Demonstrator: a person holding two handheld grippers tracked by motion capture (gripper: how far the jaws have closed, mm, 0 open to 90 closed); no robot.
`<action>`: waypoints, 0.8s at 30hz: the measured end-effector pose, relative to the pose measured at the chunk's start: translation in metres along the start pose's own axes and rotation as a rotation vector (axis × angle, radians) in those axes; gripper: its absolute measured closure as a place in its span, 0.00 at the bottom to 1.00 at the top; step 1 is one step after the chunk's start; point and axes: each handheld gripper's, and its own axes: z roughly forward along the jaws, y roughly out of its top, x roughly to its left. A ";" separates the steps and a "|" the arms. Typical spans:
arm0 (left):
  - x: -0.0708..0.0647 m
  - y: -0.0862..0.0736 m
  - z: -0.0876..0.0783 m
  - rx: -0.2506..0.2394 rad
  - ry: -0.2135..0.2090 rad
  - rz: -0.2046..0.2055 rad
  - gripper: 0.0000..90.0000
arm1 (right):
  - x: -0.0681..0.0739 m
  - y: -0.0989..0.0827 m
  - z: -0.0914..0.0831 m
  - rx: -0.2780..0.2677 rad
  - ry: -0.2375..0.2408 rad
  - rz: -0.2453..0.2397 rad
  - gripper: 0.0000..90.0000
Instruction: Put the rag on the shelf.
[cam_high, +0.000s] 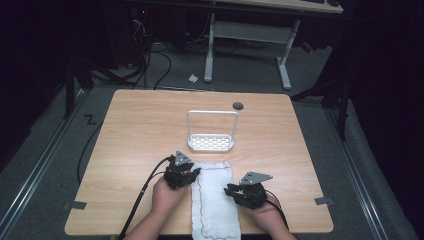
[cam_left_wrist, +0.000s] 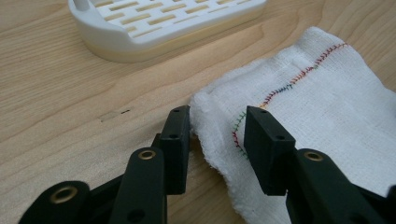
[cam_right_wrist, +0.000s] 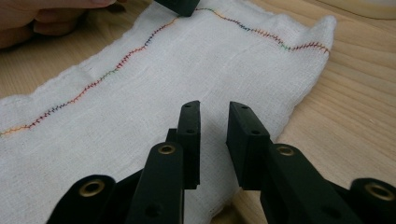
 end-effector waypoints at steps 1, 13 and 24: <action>0.001 0.000 0.000 -0.003 -0.015 -0.019 0.69 | 0.000 0.000 0.000 0.000 0.000 0.000 0.81; 0.002 0.000 0.001 0.009 -0.071 -0.045 0.91 | -0.015 0.018 0.001 -0.054 -0.096 0.106 0.66; 0.006 -0.001 0.000 0.011 -0.095 -0.085 0.91 | -0.033 0.040 0.025 -0.014 -0.171 0.129 0.62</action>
